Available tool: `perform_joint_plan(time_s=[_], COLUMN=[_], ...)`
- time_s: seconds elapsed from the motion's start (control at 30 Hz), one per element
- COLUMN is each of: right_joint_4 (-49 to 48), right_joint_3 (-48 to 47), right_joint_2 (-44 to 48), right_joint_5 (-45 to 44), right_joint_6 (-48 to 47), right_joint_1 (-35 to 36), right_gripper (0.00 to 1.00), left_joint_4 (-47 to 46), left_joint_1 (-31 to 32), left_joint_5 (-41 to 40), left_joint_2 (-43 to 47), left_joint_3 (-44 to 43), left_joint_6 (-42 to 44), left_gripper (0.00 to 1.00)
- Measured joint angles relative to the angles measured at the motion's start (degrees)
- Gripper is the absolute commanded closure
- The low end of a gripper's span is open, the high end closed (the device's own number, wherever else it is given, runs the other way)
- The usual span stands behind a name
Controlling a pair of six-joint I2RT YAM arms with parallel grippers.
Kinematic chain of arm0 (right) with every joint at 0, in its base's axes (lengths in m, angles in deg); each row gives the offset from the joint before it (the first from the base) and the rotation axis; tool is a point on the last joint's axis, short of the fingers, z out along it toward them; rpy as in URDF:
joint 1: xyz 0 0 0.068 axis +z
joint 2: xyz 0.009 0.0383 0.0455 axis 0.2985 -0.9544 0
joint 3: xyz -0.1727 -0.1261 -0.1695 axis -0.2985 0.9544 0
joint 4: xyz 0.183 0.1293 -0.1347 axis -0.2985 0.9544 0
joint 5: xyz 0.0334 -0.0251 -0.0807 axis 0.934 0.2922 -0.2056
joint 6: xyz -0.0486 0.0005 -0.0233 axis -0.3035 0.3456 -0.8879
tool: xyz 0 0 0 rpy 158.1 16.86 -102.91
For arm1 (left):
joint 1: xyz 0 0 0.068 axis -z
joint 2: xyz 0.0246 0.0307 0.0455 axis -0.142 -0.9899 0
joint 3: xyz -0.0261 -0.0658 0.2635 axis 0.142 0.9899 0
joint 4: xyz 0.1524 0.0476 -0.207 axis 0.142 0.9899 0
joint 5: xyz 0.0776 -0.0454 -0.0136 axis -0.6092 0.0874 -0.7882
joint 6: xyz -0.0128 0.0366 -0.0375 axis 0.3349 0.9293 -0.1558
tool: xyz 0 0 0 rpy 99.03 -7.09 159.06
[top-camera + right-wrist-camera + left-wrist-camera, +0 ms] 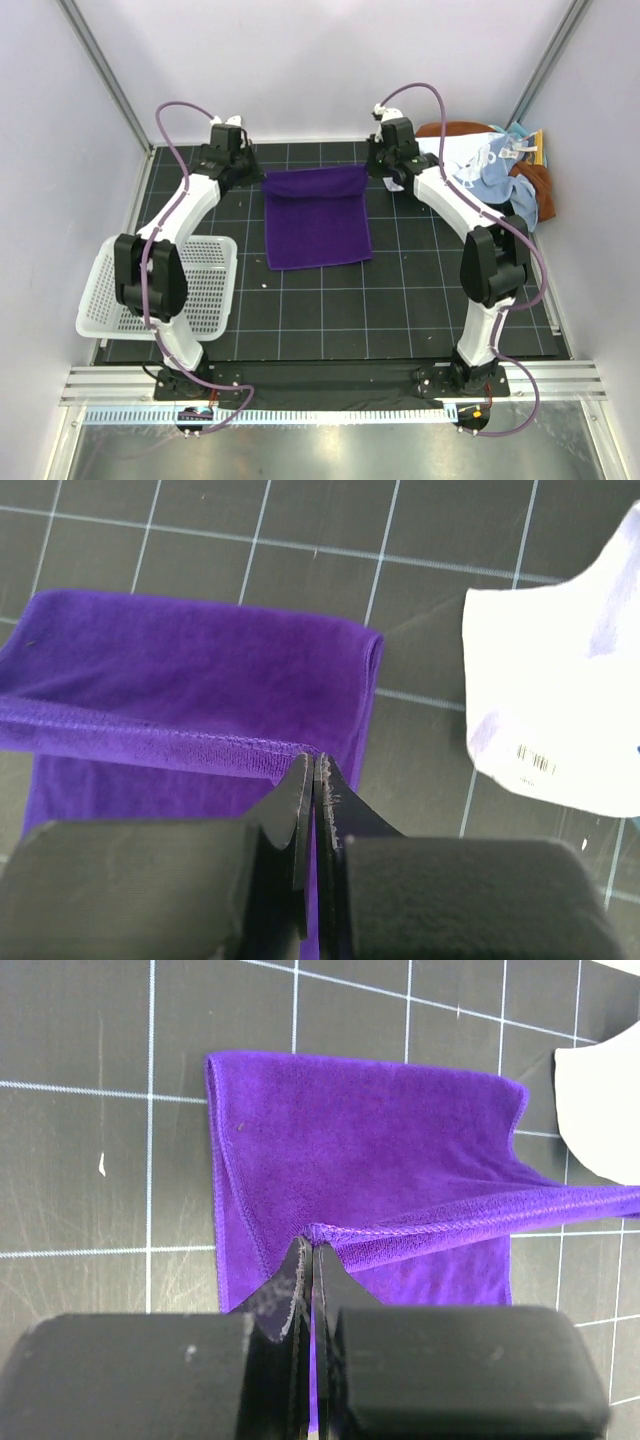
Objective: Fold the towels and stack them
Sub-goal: Fold the towel
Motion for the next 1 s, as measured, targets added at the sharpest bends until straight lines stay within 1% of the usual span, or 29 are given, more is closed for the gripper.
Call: perform_joint_plan(time_s=[0.13, 0.4, 0.57, 0.83, 1.0], right_joint_4=[-1.1, -2.6, -3.4, -4.3, -4.6], right_joint_3=[4.3, 12.7, 17.1, 22.1, 24.5], right_joint_2=[2.8, 5.1, 6.1, 7.2, 7.5], right_joint_5=[0.4, 1.0, 1.4, 1.7, 1.6], right_joint_6=[1.0, 3.2, 4.7, 6.4, 7.1], right_joint_1=[0.1, 0.9, 1.6, 3.0, 4.0], right_gripper=[0.99, 0.99, 0.99, 0.99, 0.99], left_joint_4=[-0.6, -0.6, -0.6, -0.7, -0.6], left_joint_1=[0.7, 2.0, 2.2, 3.4, 4.8], left_joint_5=[-0.1, -0.4, -0.8, -1.3, -1.5], left_joint_2=[1.8, 2.6, 3.5, 5.4, 5.6], left_joint_3=[3.3, 10.7, 13.2, 16.2, 19.6], left_joint_6=[-0.3, -1.4, -1.6, -3.5, -4.8], left_gripper=[1.0, 1.0, 1.0, 1.0, 1.0])
